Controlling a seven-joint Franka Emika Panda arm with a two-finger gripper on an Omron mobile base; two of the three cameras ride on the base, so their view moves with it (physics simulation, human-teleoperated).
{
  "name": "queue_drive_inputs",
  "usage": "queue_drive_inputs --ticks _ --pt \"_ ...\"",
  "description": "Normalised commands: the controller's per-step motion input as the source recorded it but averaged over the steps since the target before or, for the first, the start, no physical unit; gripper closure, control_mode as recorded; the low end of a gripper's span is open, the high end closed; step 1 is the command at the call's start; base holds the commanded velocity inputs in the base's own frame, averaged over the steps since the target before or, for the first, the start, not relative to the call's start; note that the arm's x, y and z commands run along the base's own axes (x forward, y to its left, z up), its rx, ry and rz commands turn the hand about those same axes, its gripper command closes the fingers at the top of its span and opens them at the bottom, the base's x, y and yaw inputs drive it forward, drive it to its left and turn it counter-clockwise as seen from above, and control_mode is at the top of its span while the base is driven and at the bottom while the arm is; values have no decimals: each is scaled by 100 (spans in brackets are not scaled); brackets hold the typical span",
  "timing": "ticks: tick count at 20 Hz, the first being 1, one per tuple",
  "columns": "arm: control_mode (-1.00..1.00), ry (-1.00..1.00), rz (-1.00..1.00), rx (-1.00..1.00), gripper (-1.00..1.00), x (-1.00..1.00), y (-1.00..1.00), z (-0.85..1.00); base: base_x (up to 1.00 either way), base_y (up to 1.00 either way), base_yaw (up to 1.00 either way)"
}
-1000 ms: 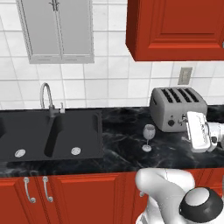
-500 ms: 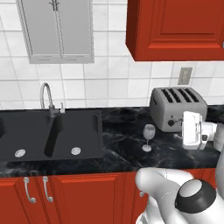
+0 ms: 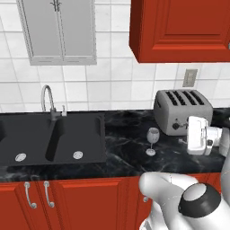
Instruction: Retrieve the wine glasses from the counter and place one next to each plate.
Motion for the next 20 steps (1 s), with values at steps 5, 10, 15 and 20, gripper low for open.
queue_drive_inputs --ticks 5,10,15,20 --pt "-100 17 5 0 -100 0 -8 -35 0 0 0" --pt "-100 7 1 -5 -100 0 0 -45 0 0 0" --pt "-100 -2 1 -2 -100 13 0 -27 0 0 0" --pt "-100 -2 0 -4 -100 38 0 -38 0 0 0"
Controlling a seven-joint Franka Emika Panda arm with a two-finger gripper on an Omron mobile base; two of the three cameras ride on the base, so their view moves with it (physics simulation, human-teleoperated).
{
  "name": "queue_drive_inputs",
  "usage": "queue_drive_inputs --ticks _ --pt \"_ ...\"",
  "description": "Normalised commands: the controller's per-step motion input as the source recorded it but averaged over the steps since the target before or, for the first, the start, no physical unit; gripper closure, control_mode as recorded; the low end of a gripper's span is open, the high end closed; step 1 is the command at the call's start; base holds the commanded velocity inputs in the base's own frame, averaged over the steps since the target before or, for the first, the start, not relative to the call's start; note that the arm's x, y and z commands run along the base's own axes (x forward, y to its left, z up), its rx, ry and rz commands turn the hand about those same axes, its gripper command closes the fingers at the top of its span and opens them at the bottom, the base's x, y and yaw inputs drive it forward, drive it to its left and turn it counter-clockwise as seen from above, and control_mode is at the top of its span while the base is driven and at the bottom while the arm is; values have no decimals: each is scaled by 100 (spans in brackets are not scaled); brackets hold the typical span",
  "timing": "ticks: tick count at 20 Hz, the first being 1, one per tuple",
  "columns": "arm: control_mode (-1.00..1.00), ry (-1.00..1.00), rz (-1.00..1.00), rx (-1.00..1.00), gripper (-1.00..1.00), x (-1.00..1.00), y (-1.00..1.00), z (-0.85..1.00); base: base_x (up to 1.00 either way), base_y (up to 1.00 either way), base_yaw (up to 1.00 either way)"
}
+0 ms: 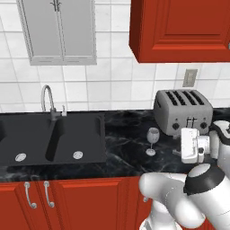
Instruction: Retrieve the wine glasses from the counter and place one next to each plate.
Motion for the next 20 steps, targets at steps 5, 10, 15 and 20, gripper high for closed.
queue_drive_inputs --ticks 5,10,15,20 --pt "-100 0 0 -4 -100 41 0 -34 0 0 0" --pt "-100 1 1 0 -100 39 -2 -28 0 0 0" --pt "-100 1 3 0 -100 42 -1 -15 0 0 0" --pt "-100 2 8 0 -100 30 0 -6 0 0 0"
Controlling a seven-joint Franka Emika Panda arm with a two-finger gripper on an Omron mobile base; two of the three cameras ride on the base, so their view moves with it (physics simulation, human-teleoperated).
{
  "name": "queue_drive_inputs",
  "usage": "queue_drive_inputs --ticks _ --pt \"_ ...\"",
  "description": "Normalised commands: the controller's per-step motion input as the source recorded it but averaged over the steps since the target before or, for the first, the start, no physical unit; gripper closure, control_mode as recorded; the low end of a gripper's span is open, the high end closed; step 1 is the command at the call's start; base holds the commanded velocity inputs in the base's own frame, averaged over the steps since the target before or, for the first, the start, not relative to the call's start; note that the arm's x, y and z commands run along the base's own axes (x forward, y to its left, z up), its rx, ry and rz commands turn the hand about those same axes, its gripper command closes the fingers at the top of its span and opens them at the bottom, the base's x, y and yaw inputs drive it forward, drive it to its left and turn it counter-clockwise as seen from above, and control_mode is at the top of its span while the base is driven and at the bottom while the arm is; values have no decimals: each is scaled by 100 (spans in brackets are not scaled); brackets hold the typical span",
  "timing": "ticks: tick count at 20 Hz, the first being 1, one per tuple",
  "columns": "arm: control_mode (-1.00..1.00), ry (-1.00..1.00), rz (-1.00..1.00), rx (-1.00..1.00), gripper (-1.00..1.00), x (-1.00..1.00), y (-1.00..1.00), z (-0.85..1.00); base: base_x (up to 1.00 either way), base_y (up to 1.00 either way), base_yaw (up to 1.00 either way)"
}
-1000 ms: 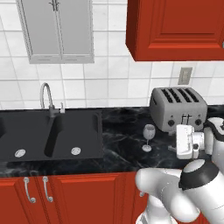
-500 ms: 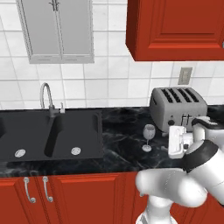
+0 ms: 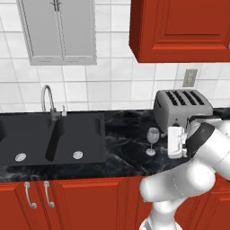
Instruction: Retrieve the wine glasses from the counter and place one next to each plate.
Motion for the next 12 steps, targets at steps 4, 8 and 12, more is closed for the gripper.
queue_drive_inputs --ticks 4,8,12 --pt "-100 2 15 0 -100 4 -14 -14 0 0 0" --pt "-100 0 17 0 -100 0 -15 -10 0 0 0" --pt "-100 0 3 0 -100 -1 0 0 0 0 0"
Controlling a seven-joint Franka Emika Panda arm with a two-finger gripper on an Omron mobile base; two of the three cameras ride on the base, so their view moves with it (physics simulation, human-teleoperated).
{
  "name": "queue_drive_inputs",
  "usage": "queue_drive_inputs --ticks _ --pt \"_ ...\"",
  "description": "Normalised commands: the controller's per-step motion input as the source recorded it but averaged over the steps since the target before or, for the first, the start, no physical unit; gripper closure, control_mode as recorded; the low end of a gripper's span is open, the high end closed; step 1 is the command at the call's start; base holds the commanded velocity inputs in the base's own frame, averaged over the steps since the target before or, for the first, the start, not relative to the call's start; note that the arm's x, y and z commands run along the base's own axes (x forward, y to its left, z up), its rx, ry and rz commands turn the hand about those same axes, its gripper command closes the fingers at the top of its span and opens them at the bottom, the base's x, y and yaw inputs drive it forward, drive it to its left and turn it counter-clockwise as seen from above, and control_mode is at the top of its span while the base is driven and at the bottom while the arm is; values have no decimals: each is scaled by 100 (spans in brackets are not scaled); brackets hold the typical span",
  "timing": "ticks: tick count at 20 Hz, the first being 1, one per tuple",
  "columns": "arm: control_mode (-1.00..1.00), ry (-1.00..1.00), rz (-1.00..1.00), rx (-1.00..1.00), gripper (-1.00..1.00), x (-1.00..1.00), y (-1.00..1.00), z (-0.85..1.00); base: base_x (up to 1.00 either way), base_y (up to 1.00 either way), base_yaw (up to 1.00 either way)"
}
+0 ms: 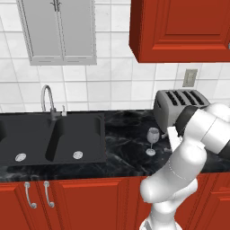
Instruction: Retrieve the wine glasses from the counter and place one next to each plate.
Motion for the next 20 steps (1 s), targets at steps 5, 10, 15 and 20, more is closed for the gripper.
queue_drive_inputs --ticks 5,10,15,20 --pt "-100 -1 -2 0 -100 -13 3 0 0 0 0" --pt "-100 0 -8 0 -100 -16 19 -12 0 0 0" --pt "-100 2 -7 0 -100 -7 25 -9 0 0 0" --pt "-100 2 -3 0 -100 0 8 0 0 0 0"
